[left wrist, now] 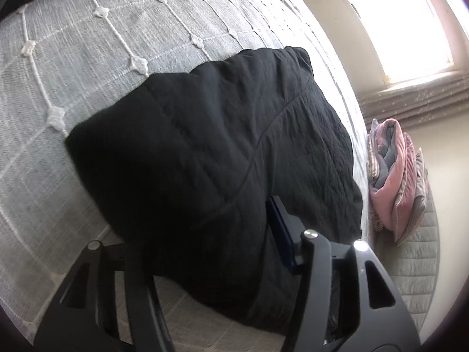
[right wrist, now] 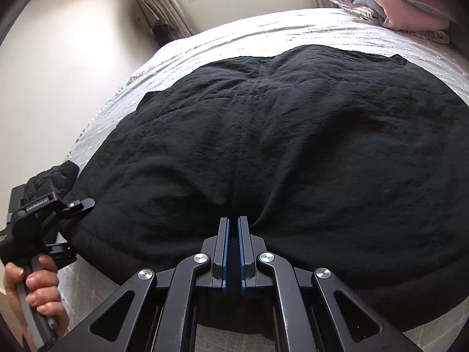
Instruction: Fold large clothes
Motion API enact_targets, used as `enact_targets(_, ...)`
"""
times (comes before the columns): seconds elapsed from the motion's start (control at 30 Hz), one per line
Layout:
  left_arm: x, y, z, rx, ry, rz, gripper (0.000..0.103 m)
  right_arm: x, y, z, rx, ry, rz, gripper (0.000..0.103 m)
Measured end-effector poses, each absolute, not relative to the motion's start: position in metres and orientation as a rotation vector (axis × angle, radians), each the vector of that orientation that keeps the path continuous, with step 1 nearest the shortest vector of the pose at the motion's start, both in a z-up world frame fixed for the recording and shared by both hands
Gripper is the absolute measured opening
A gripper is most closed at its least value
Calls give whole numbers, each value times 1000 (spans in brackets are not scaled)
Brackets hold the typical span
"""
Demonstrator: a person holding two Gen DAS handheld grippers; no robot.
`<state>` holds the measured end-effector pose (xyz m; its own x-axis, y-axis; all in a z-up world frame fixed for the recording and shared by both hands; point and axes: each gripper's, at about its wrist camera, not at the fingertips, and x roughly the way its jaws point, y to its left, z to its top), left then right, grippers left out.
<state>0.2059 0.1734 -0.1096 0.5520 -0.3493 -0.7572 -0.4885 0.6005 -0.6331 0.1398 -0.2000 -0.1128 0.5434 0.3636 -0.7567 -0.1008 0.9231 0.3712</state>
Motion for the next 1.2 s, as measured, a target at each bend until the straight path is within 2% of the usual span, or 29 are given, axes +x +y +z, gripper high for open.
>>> enact_targets(0.13,204,172,-106,-961,1017,121,56,137,-201,-108,288,951,295,4)
enact_targets(0.2,203,171,-103,-952,1018,129,52,140,-204,-93,294,915,305,7)
enact_targets(0.33,204,173,-105,-960,1027,120,51,167,-203,-70,255,854,262,7)
enact_targets(0.47,208,177,-110,-990,1029,95,51,218,-198,-122,288,1002,244,3)
enact_targets(0.6,207,175,-108,-980,1026,103,52,232,-202,-102,274,1050,266,5)
enact_targets(0.67,206,174,-108,-982,1021,110,52,243,-198,-84,196,1010,227,8)
enact_targets(0.73,206,173,-107,-976,1020,112,52,261,-199,-76,241,984,228,8)
enact_targets(0.9,206,172,-105,-957,1014,107,52,308,-200,-116,288,1027,205,6)
enact_targets(0.97,206,171,-104,-945,1007,112,52,311,-206,-120,367,1040,194,6)
enact_targets(1.03,206,169,-103,-921,1000,119,52,310,-197,-117,299,1043,173,6)
enact_targets(1.1,205,168,-99,-910,985,115,47,306,-190,-108,254,1041,154,10)
enact_targets(1.2,203,167,-90,-882,956,93,41,279,-197,-90,311,1020,193,11)
